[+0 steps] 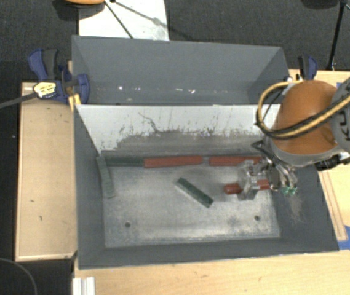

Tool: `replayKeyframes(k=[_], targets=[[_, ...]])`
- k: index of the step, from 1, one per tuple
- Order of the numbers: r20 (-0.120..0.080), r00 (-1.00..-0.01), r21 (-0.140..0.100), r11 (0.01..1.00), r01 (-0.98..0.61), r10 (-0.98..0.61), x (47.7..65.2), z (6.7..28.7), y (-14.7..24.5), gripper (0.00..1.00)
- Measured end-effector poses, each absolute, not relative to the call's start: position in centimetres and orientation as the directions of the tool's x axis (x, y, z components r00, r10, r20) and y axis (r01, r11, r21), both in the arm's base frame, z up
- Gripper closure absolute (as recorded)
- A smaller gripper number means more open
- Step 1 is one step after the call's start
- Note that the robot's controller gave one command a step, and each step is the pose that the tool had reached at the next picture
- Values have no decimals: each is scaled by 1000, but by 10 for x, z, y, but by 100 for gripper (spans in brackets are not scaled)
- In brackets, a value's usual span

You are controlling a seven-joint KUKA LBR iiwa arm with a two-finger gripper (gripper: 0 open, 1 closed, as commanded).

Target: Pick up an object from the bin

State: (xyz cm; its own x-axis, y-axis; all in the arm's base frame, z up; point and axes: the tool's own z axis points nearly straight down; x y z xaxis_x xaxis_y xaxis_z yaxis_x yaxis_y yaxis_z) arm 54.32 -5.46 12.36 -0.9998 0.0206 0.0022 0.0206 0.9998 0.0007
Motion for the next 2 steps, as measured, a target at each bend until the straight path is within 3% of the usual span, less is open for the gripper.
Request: replayKeyframes(k=[2], targets=[[-2, -1000, 0, 1000, 21, 21, 544, 156, -55, 100]])
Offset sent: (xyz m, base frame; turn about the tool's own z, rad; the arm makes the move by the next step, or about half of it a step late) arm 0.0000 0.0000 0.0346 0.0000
